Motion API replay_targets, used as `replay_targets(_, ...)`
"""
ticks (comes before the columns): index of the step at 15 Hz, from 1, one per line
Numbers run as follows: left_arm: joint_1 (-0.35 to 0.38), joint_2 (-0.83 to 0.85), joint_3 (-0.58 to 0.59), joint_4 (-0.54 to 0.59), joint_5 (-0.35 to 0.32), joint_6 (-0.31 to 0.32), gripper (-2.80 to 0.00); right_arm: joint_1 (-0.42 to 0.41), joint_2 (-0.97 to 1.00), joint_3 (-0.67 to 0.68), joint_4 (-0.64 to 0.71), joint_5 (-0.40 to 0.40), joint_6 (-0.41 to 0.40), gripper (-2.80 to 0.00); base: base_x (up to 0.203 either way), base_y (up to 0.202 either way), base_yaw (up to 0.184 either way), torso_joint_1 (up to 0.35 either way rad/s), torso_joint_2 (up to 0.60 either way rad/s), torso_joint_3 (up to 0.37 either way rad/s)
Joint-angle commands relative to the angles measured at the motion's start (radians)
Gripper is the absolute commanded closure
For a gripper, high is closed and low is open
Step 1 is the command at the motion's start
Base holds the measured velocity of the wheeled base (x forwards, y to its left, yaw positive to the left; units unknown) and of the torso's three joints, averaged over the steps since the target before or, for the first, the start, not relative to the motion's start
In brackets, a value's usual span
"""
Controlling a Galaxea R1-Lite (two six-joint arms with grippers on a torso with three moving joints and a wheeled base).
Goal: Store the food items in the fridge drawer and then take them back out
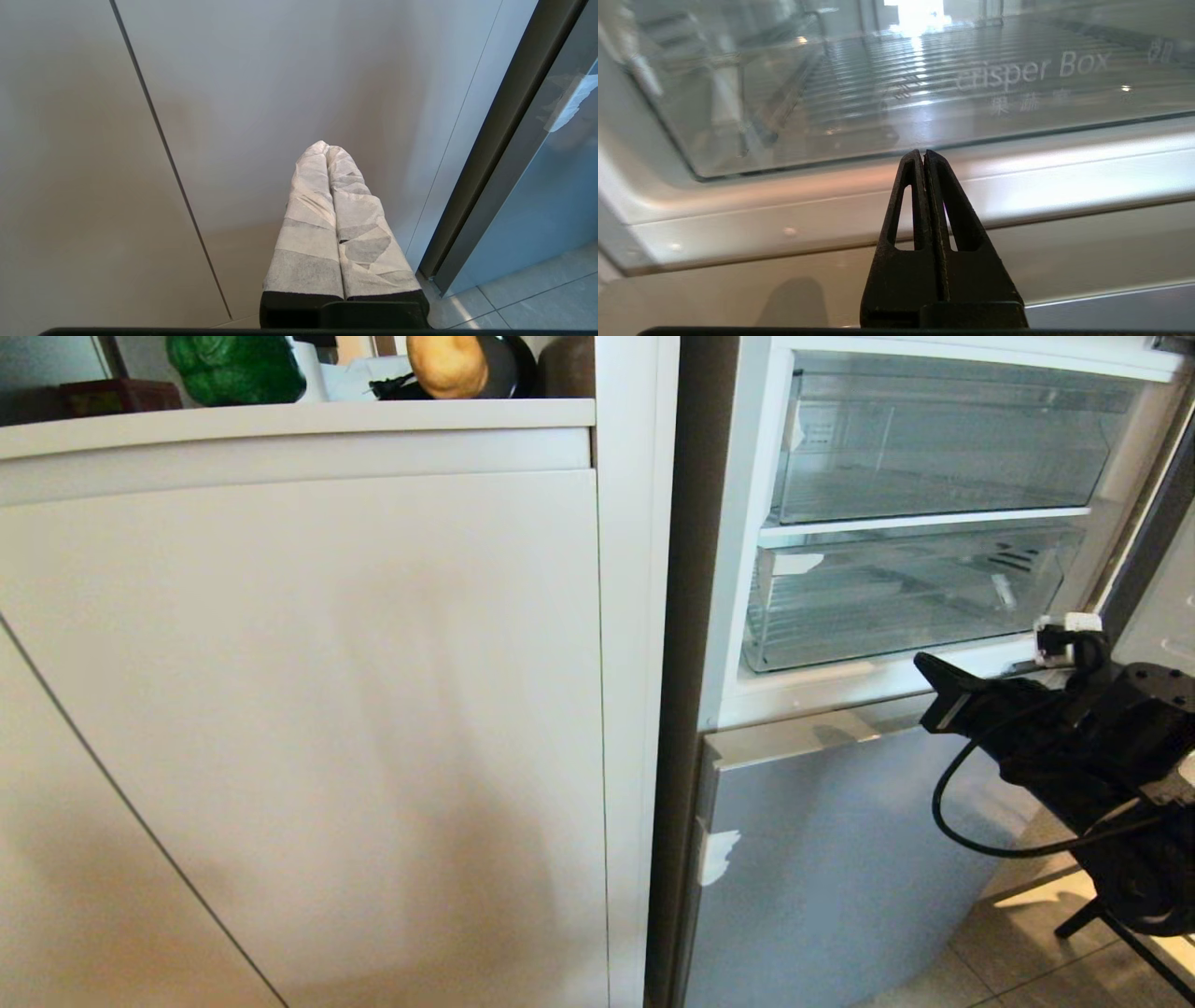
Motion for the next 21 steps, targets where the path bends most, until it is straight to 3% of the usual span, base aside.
replay_targets(1,0.000,0.000,0.000,0.000,0.000,0.000,0.00,-0.004,0.013,-0.003,-0.009,-0.014,-0.020,0.00,0.000,0.000,0.000,0.000,0.00,0.000)
replay_targets(2,0.000,0.000,0.000,0.000,0.000,0.000,0.00,-0.008,0.011,0.013,-0.009,-0.049,-0.065,0.00,0.000,0.000,0.000,0.000,0.00,0.000)
replay_targets(3,0.000,0.000,0.000,0.000,0.000,0.000,0.00,-0.015,0.012,0.027,-0.009,-0.080,-0.113,-1.74,0.000,0.000,0.000,0.000,0.00,0.000)
replay_targets(4,0.000,0.000,0.000,0.000,0.000,0.000,0.00,-0.020,0.017,0.025,-0.009,-0.093,-0.128,-2.80,0.000,0.000,0.000,0.000,0.00,0.000)
replay_targets(14,0.000,0.000,0.000,0.000,0.000,0.000,0.00,-0.026,0.059,-0.104,-0.009,-0.048,-0.134,-2.80,0.000,0.000,0.000,0.000,0.00,0.000)
replay_targets(18,0.000,0.000,0.000,0.000,0.000,0.000,0.00,-0.024,0.084,-0.184,-0.009,-0.067,-0.215,-2.80,0.000,0.000,0.000,0.000,0.00,0.000)
replay_targets(21,0.000,0.000,0.000,0.000,0.000,0.000,0.00,-0.024,0.116,-0.223,-0.009,-0.068,-0.230,-2.80,0.000,0.000,0.000,0.000,0.00,0.000)
